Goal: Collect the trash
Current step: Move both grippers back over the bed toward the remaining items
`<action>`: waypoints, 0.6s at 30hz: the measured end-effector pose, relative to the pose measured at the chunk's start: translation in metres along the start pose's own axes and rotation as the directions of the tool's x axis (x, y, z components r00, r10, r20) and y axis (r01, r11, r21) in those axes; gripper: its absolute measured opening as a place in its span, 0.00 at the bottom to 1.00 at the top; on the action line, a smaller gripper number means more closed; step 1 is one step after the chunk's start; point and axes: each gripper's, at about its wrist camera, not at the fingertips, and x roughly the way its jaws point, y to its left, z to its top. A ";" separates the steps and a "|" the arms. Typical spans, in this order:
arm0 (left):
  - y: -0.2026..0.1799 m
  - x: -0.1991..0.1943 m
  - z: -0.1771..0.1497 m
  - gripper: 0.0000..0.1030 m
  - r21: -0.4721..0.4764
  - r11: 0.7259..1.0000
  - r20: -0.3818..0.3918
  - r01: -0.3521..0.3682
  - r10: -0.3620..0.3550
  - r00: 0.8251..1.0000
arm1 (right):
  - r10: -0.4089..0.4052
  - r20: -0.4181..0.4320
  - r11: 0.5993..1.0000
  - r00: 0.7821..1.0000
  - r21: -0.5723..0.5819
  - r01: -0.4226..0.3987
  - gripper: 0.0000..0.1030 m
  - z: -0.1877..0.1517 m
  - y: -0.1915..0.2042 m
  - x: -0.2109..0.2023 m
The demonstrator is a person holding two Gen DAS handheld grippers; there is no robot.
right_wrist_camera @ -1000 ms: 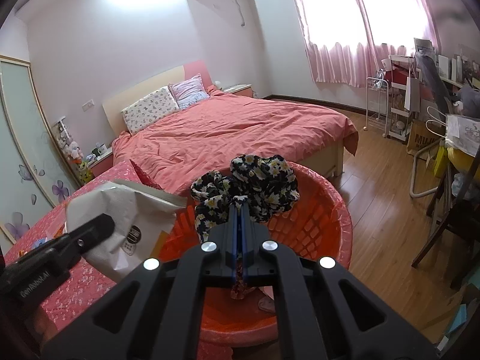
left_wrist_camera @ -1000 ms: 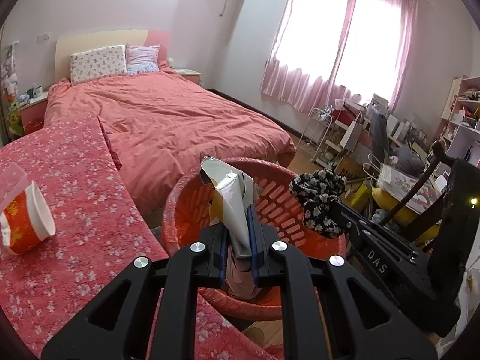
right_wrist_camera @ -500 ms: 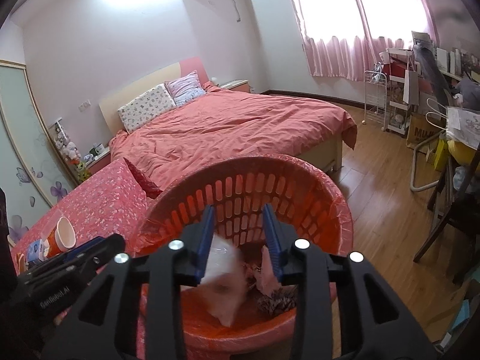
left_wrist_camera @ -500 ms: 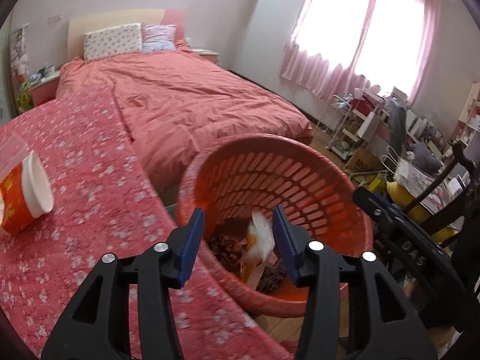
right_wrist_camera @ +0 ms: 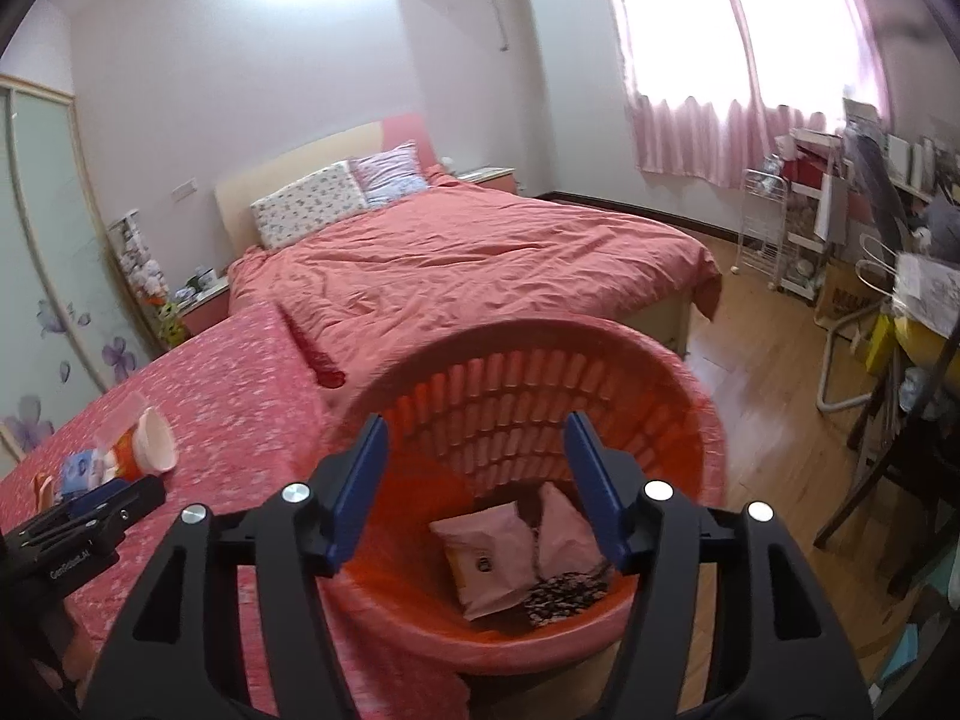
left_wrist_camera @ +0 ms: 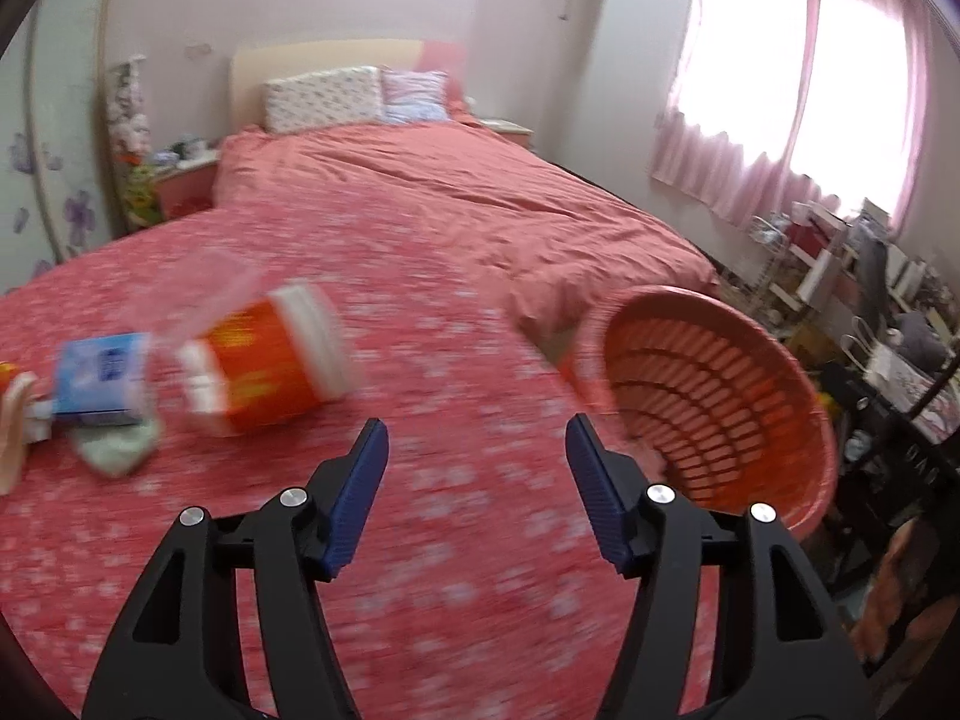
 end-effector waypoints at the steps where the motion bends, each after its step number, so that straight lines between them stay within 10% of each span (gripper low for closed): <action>1: 0.010 -0.005 -0.002 0.61 -0.006 1.000 0.006 -0.028 0.028 1.000 | 0.015 -0.002 1.000 1.000 -0.019 -0.015 0.59 0.000 0.012 -0.001; 18: 0.184 -0.077 -0.025 0.67 -0.216 0.908 0.022 -0.359 0.372 0.928 | 0.221 -0.147 0.946 0.964 -0.209 -0.248 0.67 -0.026 0.187 0.018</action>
